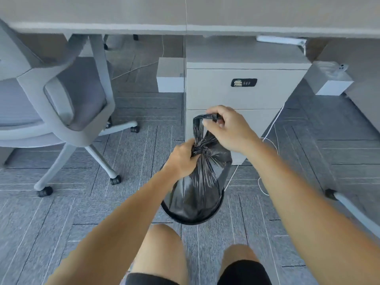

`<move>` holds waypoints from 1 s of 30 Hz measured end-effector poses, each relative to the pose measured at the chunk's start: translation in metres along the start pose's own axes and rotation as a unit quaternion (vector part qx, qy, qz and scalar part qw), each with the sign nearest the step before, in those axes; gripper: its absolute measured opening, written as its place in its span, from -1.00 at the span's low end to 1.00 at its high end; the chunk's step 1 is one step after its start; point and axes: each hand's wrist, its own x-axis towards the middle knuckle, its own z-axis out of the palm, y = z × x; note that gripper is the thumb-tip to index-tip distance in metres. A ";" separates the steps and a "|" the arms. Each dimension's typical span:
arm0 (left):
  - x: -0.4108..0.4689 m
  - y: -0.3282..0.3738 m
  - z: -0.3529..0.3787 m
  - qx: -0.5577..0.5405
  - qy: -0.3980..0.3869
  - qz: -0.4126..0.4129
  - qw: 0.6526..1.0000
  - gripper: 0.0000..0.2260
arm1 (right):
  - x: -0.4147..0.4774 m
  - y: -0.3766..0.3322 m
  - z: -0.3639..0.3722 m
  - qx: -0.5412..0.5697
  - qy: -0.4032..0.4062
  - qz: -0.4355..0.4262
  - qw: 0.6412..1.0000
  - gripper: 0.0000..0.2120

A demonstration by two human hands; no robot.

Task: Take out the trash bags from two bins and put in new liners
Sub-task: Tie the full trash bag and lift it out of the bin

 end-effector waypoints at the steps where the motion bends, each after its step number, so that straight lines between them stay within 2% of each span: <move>1: -0.004 0.016 -0.010 -0.004 -0.007 0.002 1.000 -0.80 | -0.004 -0.002 -0.010 -0.051 -0.048 0.025 0.997 -0.49; 3: -0.015 0.054 -0.034 -0.007 -0.015 0.010 1.000 -0.77 | -0.015 -0.013 -0.032 -0.156 -0.143 0.075 0.974 -0.20; 4: -0.021 0.074 -0.047 -0.007 -0.019 0.020 1.000 -0.73 | -0.023 -0.021 -0.043 -0.191 -0.172 0.092 0.962 -0.13; 6: -0.035 0.120 -0.073 0.000 -0.033 0.043 0.999 -0.69 | -0.039 -0.039 -0.068 -0.210 -0.193 0.106 0.953 -0.14; 10: -0.063 0.213 -0.127 0.004 -0.049 0.047 0.998 -0.66 | -0.073 -0.086 -0.130 -0.239 -0.125 0.094 0.958 -0.44; 15: -0.084 0.304 -0.187 0.003 -0.073 0.035 0.997 -0.75 | -0.111 -0.139 -0.209 -0.221 -0.047 0.098 0.969 -0.60; 21: -0.090 0.377 -0.219 0.030 -0.143 0.149 0.978 -0.92 | -0.160 -0.176 -0.281 -0.186 0.102 0.181 0.960 -0.78; 26: -0.098 0.425 -0.213 0.003 -0.187 0.288 0.939 -0.88 | -0.207 -0.206 -0.333 -0.090 0.122 0.237 0.960 -0.85; 30: -0.113 0.464 -0.203 0.002 -0.246 0.356 0.902 -0.83 | -0.249 -0.225 -0.355 -0.092 0.200 0.289 0.932 -0.88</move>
